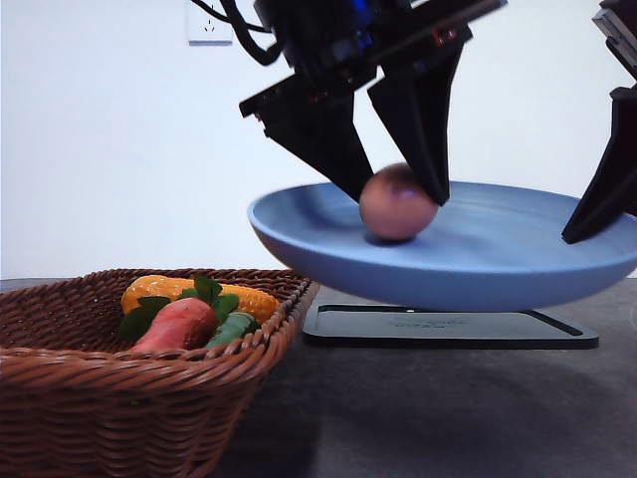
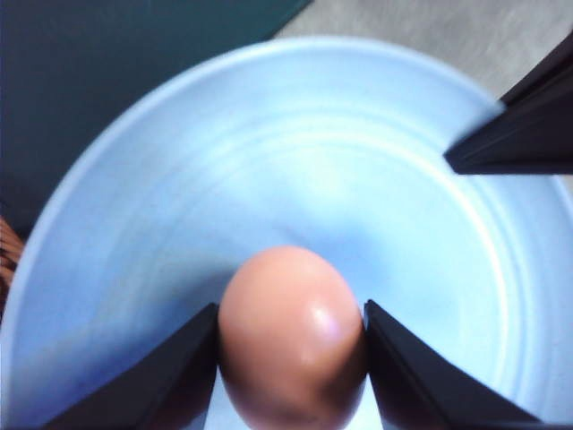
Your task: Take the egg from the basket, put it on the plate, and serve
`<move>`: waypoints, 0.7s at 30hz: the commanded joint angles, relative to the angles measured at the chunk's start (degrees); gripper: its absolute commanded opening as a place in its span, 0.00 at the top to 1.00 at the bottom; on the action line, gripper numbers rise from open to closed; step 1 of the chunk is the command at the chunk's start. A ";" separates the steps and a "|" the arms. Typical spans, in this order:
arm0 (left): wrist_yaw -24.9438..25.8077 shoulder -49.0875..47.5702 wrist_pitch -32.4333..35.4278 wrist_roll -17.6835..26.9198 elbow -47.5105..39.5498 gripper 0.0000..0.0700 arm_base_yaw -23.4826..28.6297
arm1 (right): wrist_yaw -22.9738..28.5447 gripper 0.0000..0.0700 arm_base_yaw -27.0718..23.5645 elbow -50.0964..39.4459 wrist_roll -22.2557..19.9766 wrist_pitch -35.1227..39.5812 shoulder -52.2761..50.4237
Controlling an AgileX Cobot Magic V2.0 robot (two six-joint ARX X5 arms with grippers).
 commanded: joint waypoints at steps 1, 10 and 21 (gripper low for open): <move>-0.15 0.95 0.84 0.81 0.87 0.78 -0.77 | -0.78 1.00 0.24 0.70 0.73 0.56 0.37; -0.15 0.95 1.07 0.77 0.87 0.52 -0.80 | -1.25 1.00 0.22 0.70 1.13 -2.18 0.37; -0.18 -3.82 -0.19 0.75 0.98 0.35 -0.79 | -4.35 1.00 0.03 1.17 2.55 -3.74 2.63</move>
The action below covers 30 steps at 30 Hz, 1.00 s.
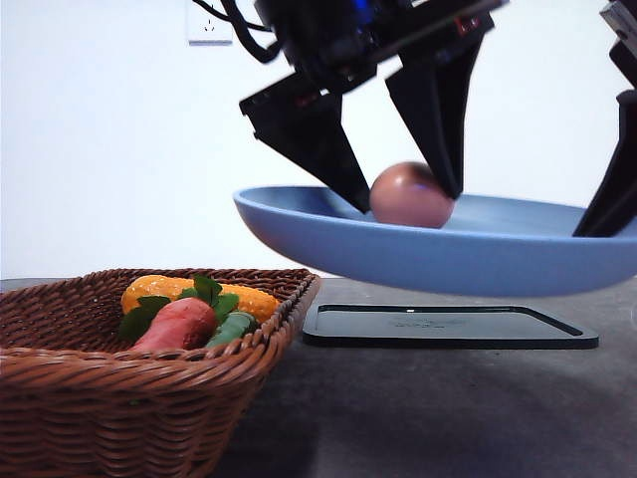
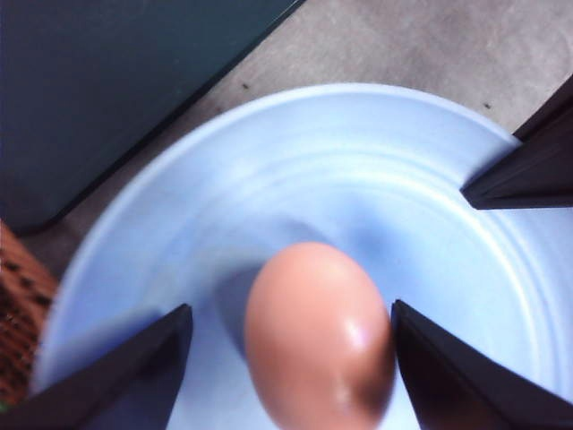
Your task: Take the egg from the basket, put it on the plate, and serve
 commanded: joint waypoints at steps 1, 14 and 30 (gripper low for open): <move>-0.19 -2.55 0.26 0.74 0.98 0.35 -0.66 | -0.55 1.00 0.09 1.20 0.89 0.57 1.49; -3.70 -28.45 -3.45 0.74 0.98 0.35 -0.59 | 0.55 1.00 -6.19 9.56 -4.99 0.61 15.85; -8.77 -47.99 -5.56 0.70 0.98 0.35 -0.59 | 4.72 1.00 -13.66 35.12 -8.10 3.67 45.33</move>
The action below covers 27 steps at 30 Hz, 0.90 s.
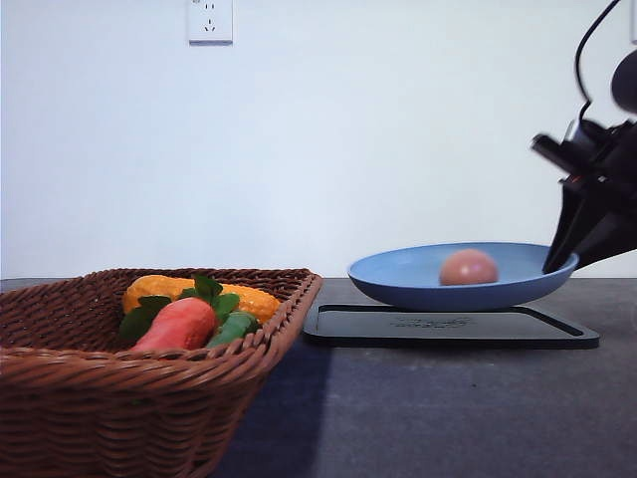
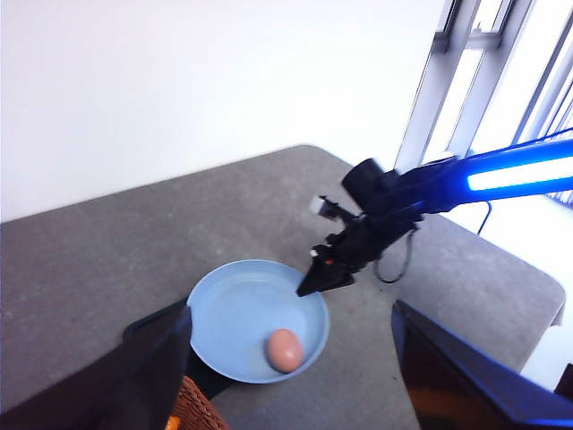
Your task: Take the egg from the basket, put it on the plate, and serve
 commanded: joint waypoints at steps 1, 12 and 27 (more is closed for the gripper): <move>-0.19 0.31 0.20 0.70 0.98 0.35 -0.59 | -0.71 1.00 0.04 3.29 -0.27 0.21 3.82; -0.20 2.32 -2.93 -0.39 0.98 0.35 -0.59 | -0.34 1.00 0.22 10.26 -0.29 0.68 12.93; -0.66 6.81 -3.58 0.14 0.98 0.35 -0.57 | 1.87 0.59 -0.42 11.35 -1.14 0.81 12.58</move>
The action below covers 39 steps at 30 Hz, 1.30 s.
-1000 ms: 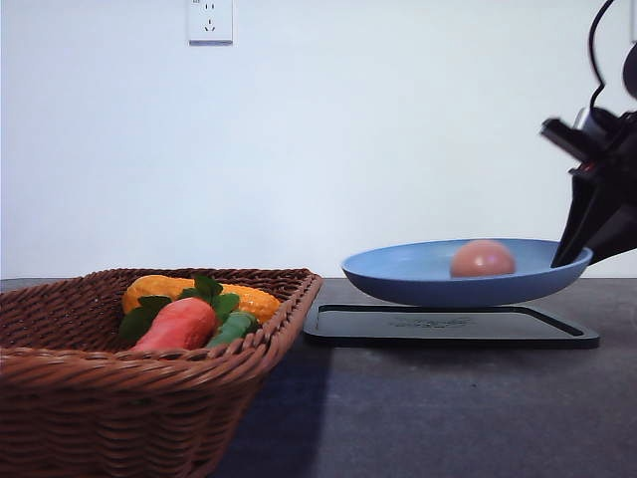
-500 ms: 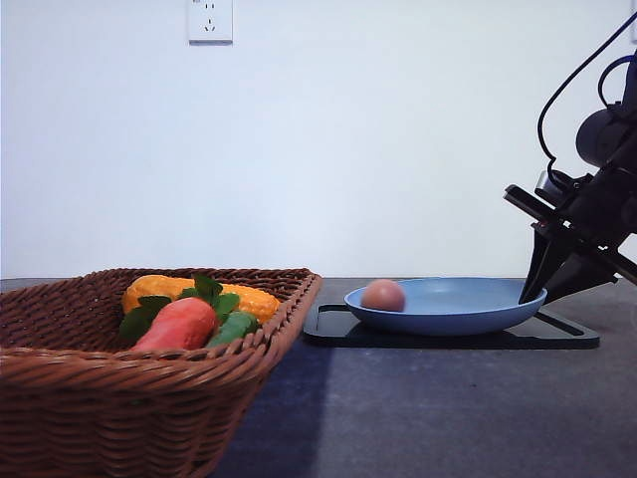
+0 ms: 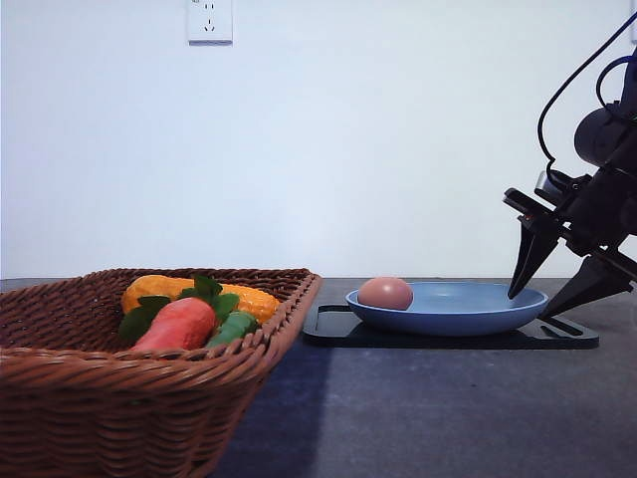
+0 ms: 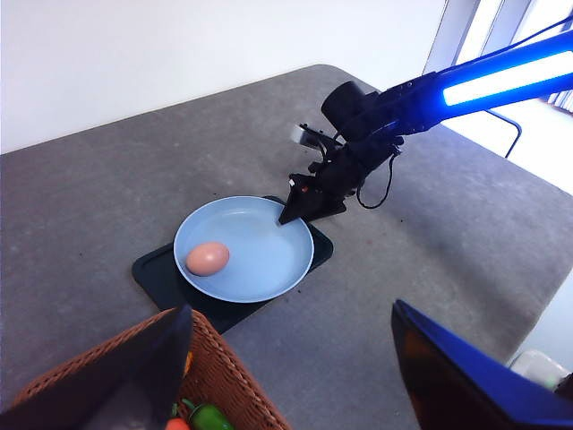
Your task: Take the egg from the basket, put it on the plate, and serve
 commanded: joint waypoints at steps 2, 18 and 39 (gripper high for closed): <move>-1.80 0.90 0.75 1.00 0.98 0.36 -0.57 | 0.04 0.59 -0.67 2.16 -0.56 -0.67 0.21; -29.25 14.55 -4.13 11.16 0.98 1.00 6.19 | 4.28 1.00 2.62 1.21 -7.16 -8.93 -21.93; -6.87 7.41 15.74 8.41 -23.79 1.00 25.13 | 35.16 1.00 34.20 -28.29 -10.73 1.09 -57.20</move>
